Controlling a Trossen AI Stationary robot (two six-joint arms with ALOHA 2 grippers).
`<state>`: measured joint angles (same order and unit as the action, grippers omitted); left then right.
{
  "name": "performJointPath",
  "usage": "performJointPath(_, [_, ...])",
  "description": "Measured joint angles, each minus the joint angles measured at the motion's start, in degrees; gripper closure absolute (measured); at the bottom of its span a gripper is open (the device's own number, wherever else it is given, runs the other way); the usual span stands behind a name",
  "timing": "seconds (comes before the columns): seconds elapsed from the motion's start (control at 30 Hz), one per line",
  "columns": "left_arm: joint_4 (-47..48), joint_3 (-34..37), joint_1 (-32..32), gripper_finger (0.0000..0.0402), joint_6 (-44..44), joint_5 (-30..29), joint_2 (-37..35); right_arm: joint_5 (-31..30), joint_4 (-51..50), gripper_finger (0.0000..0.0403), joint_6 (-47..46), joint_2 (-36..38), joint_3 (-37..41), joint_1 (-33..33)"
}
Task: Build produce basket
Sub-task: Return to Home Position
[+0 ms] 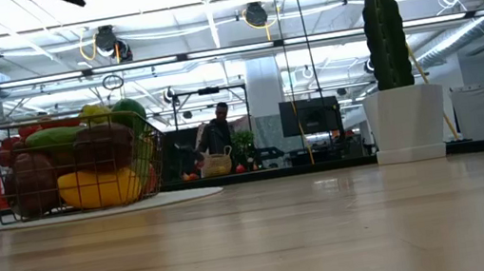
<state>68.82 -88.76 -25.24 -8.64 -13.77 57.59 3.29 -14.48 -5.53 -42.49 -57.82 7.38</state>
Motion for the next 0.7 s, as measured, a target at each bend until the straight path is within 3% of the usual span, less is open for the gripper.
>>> performJointPath(0.13, [-8.58, 6.84, 0.18, 0.0264, 2.78, 7.98, -2.17, 0.0, -3.11, 0.0395, 2.62, 0.07, 0.0, 0.0])
performJointPath(0.27, [-18.01, 14.32, 2.97, 0.031, 1.68, 13.08, -5.05, -0.01, -4.21, 0.0401, 5.06, 0.31, 1.12, 0.0])
performJointPath(0.43, [-25.81, 22.59, 9.0, 0.0392, -0.29, 12.84, -9.1, -0.09, -2.95, 0.0402, 7.71, 1.78, 6.58, 0.0])
performJointPath(0.57, [-31.17, 28.13, 12.35, 0.0392, -3.0, 11.95, -11.19, -0.09, -0.7, 0.0402, 7.24, 2.04, 11.87, 0.0])
performJointPath(0.7, [-35.59, 32.67, 13.9, 0.0397, -4.73, 10.64, -12.52, -0.06, 8.95, 0.0402, 7.27, 2.06, 17.56, 0.0])
